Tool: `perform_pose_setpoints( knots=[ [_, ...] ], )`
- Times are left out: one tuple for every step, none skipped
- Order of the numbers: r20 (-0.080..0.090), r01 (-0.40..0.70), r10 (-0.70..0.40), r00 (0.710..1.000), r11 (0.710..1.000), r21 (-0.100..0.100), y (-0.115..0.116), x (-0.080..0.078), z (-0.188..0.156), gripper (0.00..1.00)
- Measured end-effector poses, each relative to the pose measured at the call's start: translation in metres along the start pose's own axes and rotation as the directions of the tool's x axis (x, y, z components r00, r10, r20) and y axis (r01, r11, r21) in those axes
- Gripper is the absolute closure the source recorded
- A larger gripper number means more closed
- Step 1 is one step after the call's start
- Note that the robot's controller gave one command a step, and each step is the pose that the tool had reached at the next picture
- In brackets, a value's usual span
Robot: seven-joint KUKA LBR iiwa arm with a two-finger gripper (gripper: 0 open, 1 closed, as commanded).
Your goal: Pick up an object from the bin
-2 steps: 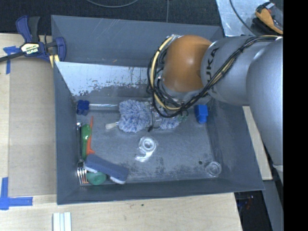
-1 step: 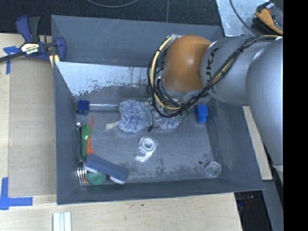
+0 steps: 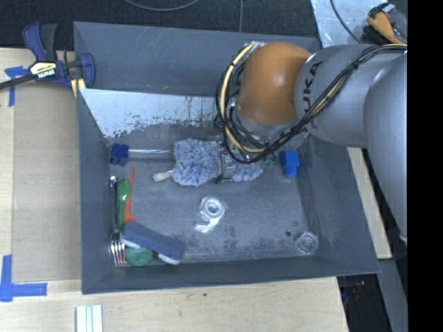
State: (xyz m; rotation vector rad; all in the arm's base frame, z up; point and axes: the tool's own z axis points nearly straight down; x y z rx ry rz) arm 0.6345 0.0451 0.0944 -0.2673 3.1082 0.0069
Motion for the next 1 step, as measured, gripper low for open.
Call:
perform_pose_setpoints(
  knots=[
    [-0.002, -0.001, 0.001, 1.000, 1.000, 0.000, 0.0003, -0.0007, -0.0598, 1.00]
  ],
)
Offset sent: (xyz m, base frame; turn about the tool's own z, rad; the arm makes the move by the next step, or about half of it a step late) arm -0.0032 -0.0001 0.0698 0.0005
